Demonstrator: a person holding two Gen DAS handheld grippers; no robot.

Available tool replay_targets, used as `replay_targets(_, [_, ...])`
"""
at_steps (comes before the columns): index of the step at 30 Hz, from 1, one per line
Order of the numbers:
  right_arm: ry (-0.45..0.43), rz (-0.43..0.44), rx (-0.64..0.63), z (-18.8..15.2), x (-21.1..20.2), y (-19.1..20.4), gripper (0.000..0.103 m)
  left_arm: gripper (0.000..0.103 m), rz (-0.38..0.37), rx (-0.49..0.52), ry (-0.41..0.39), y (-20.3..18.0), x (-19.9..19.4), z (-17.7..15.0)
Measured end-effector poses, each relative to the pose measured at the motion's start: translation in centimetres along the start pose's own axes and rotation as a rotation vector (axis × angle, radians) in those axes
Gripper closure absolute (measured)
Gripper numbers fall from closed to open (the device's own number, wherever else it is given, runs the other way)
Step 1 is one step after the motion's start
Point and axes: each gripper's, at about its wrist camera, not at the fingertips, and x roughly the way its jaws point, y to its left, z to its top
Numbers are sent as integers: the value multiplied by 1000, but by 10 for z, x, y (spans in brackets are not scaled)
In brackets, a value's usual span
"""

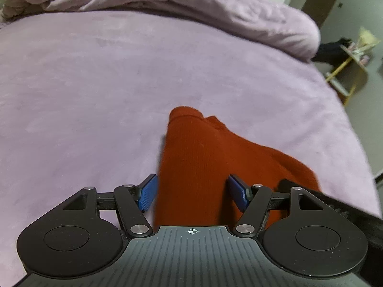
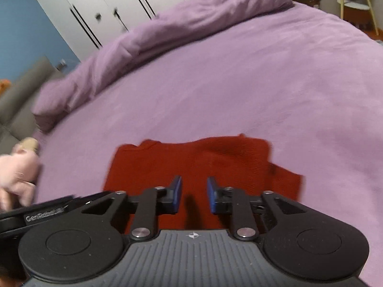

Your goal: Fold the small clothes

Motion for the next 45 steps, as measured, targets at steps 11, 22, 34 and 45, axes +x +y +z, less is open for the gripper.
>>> replay_targets(11, [-121, -162, -42, 1, 62, -37, 103, 15, 103, 118, -42, -14, 63, 0])
replay_targets(22, [-133, -129, -182, -38, -7, -15, 101, 15, 36, 70, -83, 8, -23, -44])
replay_targets(34, [6, 80, 236, -134, -125, -92, 61, 18, 17, 37, 37, 45, -112, -152])
replay_targets(45, [-4, 306, 674, -139, -91, -111, 69, 21, 90, -12, 67, 42, -86, -144])
